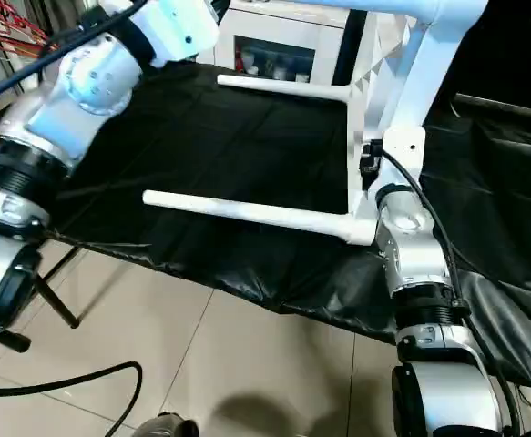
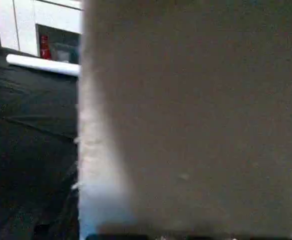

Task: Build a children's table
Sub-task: Flip table

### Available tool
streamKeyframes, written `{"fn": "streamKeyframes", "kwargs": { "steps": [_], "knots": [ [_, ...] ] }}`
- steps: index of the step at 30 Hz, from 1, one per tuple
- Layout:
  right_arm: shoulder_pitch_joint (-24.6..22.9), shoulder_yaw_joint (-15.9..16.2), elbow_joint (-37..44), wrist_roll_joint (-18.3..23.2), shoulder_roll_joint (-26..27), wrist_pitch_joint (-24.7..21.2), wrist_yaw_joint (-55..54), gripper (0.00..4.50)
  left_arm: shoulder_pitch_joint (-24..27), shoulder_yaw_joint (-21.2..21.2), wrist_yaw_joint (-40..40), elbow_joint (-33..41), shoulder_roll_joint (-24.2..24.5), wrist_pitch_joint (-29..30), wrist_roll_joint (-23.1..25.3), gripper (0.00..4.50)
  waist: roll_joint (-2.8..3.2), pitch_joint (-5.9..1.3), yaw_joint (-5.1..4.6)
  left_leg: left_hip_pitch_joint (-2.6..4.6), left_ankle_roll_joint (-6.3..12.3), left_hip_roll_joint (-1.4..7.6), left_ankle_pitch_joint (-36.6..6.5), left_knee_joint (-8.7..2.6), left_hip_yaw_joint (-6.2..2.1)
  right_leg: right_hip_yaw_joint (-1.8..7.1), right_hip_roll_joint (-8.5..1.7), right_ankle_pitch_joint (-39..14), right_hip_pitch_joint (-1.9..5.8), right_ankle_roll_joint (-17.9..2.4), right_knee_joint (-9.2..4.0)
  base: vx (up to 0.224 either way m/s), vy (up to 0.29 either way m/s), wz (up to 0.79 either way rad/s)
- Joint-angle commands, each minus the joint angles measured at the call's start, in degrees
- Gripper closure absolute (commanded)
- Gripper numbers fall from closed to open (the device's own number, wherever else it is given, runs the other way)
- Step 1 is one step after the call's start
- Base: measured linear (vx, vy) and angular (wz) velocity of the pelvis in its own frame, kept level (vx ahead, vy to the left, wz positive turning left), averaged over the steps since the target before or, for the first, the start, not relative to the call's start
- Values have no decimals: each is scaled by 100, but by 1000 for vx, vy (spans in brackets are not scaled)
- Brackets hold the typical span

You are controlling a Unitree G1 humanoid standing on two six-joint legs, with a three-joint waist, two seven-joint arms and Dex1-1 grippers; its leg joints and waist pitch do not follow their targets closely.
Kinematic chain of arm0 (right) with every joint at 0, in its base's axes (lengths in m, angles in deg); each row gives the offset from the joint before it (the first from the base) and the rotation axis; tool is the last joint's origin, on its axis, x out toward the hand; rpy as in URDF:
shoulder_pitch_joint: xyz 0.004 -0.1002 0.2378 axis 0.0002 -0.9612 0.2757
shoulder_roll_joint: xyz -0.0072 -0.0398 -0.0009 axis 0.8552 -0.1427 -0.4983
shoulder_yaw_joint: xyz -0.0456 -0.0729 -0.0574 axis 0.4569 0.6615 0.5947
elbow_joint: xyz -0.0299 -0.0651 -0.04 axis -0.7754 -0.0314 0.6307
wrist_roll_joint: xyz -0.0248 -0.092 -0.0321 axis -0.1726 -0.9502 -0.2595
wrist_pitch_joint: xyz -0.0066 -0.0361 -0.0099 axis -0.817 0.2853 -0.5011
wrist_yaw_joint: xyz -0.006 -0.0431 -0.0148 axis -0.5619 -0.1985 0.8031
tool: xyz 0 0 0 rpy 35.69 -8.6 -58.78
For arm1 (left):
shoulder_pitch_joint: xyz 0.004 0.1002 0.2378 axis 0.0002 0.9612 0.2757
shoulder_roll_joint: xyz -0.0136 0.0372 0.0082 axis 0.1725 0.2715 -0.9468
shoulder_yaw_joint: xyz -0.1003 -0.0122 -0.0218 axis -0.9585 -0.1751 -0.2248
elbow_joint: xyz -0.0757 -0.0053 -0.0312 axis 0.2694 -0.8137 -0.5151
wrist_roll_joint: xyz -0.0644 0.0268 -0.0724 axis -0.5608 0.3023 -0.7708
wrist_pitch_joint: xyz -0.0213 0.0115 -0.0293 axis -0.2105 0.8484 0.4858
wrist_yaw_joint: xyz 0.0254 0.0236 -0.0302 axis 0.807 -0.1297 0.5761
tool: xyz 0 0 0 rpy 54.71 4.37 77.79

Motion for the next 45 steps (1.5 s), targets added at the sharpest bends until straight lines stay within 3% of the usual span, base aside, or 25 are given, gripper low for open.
{"fn": "streamKeyframes", "kwargs": {
  "steps": [1,3,4,6,11,12,14,15,17,19,20,23,26,27,29,32,33,34,35,36,37,38,41,43,45],
  "knots": [
    [192,29,22,-55,-28,166,174,249,-275,27,43,-177,-27,27,69,129,-7,-493,37,290,-24,467,-694,-368,-313,310,-621,559,213,-1413,-339,0,0,0],
    [189,31,25,-59,-33,191,190,250,-319,49,34,-260,-34,59,92,145,-11,-483,37,284,-8,469,-725,-374,-316,310,-626,512,217,-1425,-351,0,0,0],
    [185,38,24,-67,-31,222,193,250,-344,53,7,-339,-37,81,89,145,26,-487,45,284,-16,471,-727,-370,-324,310,-631,514,217,-1429,-343,0,0,0],
    [177,45,28,-84,-44,260,191,250,-363,41,-36,-404,-47,145,65,153,-2,-485,40,282,0,470,-731,-371,-318,311,-630,557,223,-1456,-342,0,0,0],
    [206,29,117,-143,-134,338,187,250,-404,-133,-184,-431,-113,192,-180,202,0,-482,48,281,59,471,-716,-364,-316,310,-632,510,222,-1472,-350,0,0,0],
    [230,36,142,-174,-188,383,212,251,-409,-231,-241,-431,-143,209,-318,209,93,-485,72,285,27,473,-729,-361,-332,310,-642,487,214,-1473,-346,0,0,0],
    [357,-21,190,-208,-403,510,302,251,-410,-461,-376,-428,-204,244,-642,214,18,-475,59,282,12,466,-771,-369,-315,307,-624,503,230,-1493,-360,0,0,0],
    [432,-69,214,-198,-507,545,345,251,-396,-549,-424,-414,-215,275,-760,215,59,-484,79,270,56,446,-717,-344,-314,308,-640,540,244,-1524,-345,0,0,0],
    [640,-203,262,-138,-762,585,451,251,-332,-726,-544,-344,-223,387,-1001,215,18,-487,93,248,209,420,-597,-314,-292,300,-633,558,264,-1579,-343,0,0,0],
    [842,-317,328,-83,-979,595,529,251,-227,-847,-638,-203,-198,498,-1162,216,49,-511,130,199,430,390,-301,-262,-279,297,-637,751,273,-1595,-293,0,0,0],
    [979,-363,369,-70,-1127,627,604,252,-132,-956,-701,-55,-188,599,-1291,216,57,-552,164,159,610,372,1,-217,-276,287,-612,1106,267,-1593,-227,0,0,0],
    [1237,-423,435,-65,-1380,680,736,254,48,-1157,-776,216,-183,763,-1516,216,80,-563,206,99,911,342,237,-140,-266,266,-564,1528,200,-1585,-161,0,0,0],
    [1501,-405,435,-56,-1610,786,927,256,240,-1453,-842,523,-251,965,-1861,220,103,-566,217,104,936,382,124,-133,-275,246,-563,1273,169,-1598,-164,0,0,0],
    [1593,-385,421,-57,-1691,826,1007,256,316,-1565,-869,661,-282,1053,-1999,220,122,-572,228,115,925,403,136,-128,-282,241,-560,1209,147,-1605,-155,0,0,0],
    [2011,-381,326,-90,-1936,941,1121,256,607,-2067,-777,1121,-464,1447,-2621,221,79,-555,203,105,914,406,93,-121,-272,233,-546,1083,134,-1651,-157,0,0,0],
    [2445,-383,131,-113,-2115,987,1206,256,1026,-2311,-737,1572,-585,1837,-2933,221,113,-544,205,99,906,413,23,-109,-277,233,-554,865,102,-1667,-159,0,0,0],
    [2644,-302,-25,-79,-2162,851,1496,256,1369,-2252,-789,1864,-647,2049,-2929,221,51,-527,182,88,891,418,-32,-123,-270,230,-557,738,105,-1678,-182,0,0,0],
    [2644,-302,-25,-79,-2162,851,1496,256,1369,-2252,-789,1864,-647,2049,-2929,221,53,-527,176,74,889,415,-71,-117,-275,225,-576,685,133,-1698,-172,0,0,0],
    [2781,-213,-157,-58,-2188,730,1797,256,1660,-2183,-852,2137,-701,2242,-2894,221,102,-530,199,103,860,440,-175,-113,-273,236,-589,517,97,-1634,-200,0,0,0],
    [2818,-55,-255,-78,-2188,616,2166,256,1887,-2057,-914,2336,-730,2330,-2792,221,86,-505,169,84,850,451,-228,-132,-294,230,-580,374,100,-1600,-217,0,0,0],
    [2821,9,-291,-90,-2185,576,2310,256,1962,-2004,-938,2404,-739,2352,-2746,221,78,-490,174,122,816,467,-340,-146,-282,232,-561,222,71,-1557,-252,0,0,0],
    [2818,37,-326,-113,-2173,580,2344,256,1986,-1982,-953,2438,-741,2371,-2717,223,88,-475,169,133,764,469,-445,-153,-285,245,-570,74,59,-1521,-270,0,0,0],
    [2806,147,-521,-169,-2065,606,2484,256,2030,-1910,-1019,2605,-744,2508,-2598,226,76,-456,156,217,345,483,-872,-237,-296,261,-566,-376,28,-1375,-329,0,0,0],
    [2811,160,-561,-158,-2023,622,2497,200,2001,-1910,-1023,2618,-731,2542,-2582,226,63,-431,129,212,159,479,-1112,-285,-308,260,-578,-580,42,-1301,-360,0,0,0],
    [2868,113,-593,-64,-1949,656,2554,186,1942,-1901,-1030,2607,-684,2574,-2555,226,55,-409,103,224,-18,474,-1432,-320,-322,273,-612,-899,49,-1206,-405,0,0,0]
  ]
}}
